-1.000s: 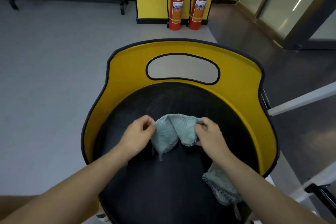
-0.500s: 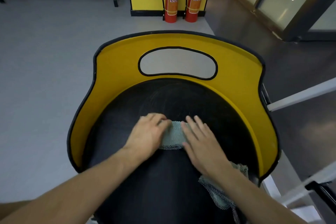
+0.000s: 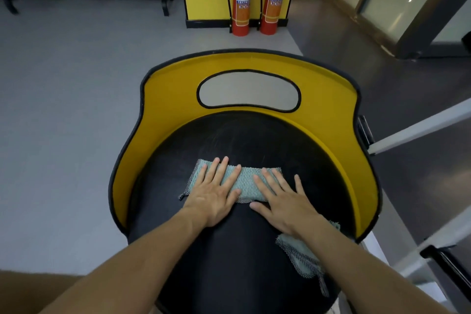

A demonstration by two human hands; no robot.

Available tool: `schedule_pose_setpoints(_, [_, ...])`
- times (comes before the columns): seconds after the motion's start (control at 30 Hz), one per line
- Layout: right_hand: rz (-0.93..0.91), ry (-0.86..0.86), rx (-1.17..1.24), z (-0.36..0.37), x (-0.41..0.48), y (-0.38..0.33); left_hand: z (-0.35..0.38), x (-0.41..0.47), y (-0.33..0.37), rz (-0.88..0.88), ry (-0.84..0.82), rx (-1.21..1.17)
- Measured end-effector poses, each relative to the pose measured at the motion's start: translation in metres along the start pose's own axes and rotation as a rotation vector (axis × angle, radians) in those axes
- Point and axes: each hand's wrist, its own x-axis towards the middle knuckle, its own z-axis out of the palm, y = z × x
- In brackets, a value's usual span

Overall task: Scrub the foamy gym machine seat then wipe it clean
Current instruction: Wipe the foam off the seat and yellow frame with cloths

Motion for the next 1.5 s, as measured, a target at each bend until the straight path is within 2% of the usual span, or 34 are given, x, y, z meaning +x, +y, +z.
schedule_pose_setpoints(0.2, [-0.037,0.015,0.074,0.000,0.005,0.002,0.004,0.007,-0.003,0.021,-0.007,-0.007])
schedule_pose_setpoints(0.27, [-0.056,0.124,0.164,-0.009,0.007,0.009,0.001,0.010,-0.005,0.035,-0.016,-0.024])
schedule_pose_setpoints(0.3, [-0.056,0.232,0.195,-0.015,0.010,0.015,0.002,0.010,-0.005,0.041,0.041,-0.030])
schedule_pose_setpoints(0.37, [-0.034,0.371,0.217,-0.025,0.020,0.026,0.003,0.004,0.007,0.096,0.263,-0.041])
schedule_pose_setpoints(0.43, [0.005,0.339,0.243,-0.032,0.031,0.036,0.009,0.001,0.033,0.203,0.460,-0.082])
schedule_pose_setpoints(0.5, [0.028,0.261,0.253,-0.036,0.039,0.041,0.011,0.004,0.066,0.223,0.499,-0.108])
schedule_pose_setpoints(0.6, [0.043,0.214,0.249,-0.041,0.048,0.043,0.009,0.014,0.096,0.094,0.418,-0.092])
schedule_pose_setpoints(0.7, [0.094,0.175,0.292,-0.048,0.053,0.041,0.011,0.019,0.096,0.047,0.484,-0.146])
schedule_pose_setpoints(0.8, [0.141,0.115,0.470,-0.058,0.057,0.037,0.004,0.011,0.085,0.024,0.524,-0.286])
schedule_pose_setpoints(0.93, [0.098,0.094,0.793,-0.075,0.066,0.014,-0.012,-0.010,0.045,-0.178,0.520,-0.440])
schedule_pose_setpoints(1.07, [0.034,0.114,1.064,-0.088,0.083,-0.036,-0.021,-0.030,-0.003,-0.330,0.536,-0.417])
schedule_pose_setpoints(1.13, [-0.003,0.106,1.121,-0.087,0.092,-0.063,-0.018,-0.038,-0.021,-0.402,0.528,-0.381])
schedule_pose_setpoints(1.17, [-0.020,0.113,1.072,-0.082,0.097,-0.074,-0.015,-0.041,-0.030,-0.427,0.527,-0.361])
schedule_pose_setpoints(1.23, [-0.086,0.160,0.782,-0.072,0.103,-0.090,-0.004,-0.046,-0.044,-0.409,0.528,-0.295])
schedule_pose_setpoints(1.3, [-0.213,0.245,0.490,-0.060,0.097,-0.096,0.004,-0.046,-0.053,-0.278,0.476,-0.223])
schedule_pose_setpoints(1.37, [-0.313,0.278,0.310,-0.049,0.086,-0.091,0.007,-0.041,-0.056,-0.105,0.362,-0.153])
schedule_pose_setpoints(1.43, [-0.328,0.202,0.085,-0.035,0.073,-0.082,0.009,-0.037,-0.060,-0.061,0.216,-0.112])
schedule_pose_setpoints(1.5, [-0.299,0.095,-0.031,-0.022,0.063,-0.073,0.006,-0.032,-0.067,-0.076,0.231,-0.104])
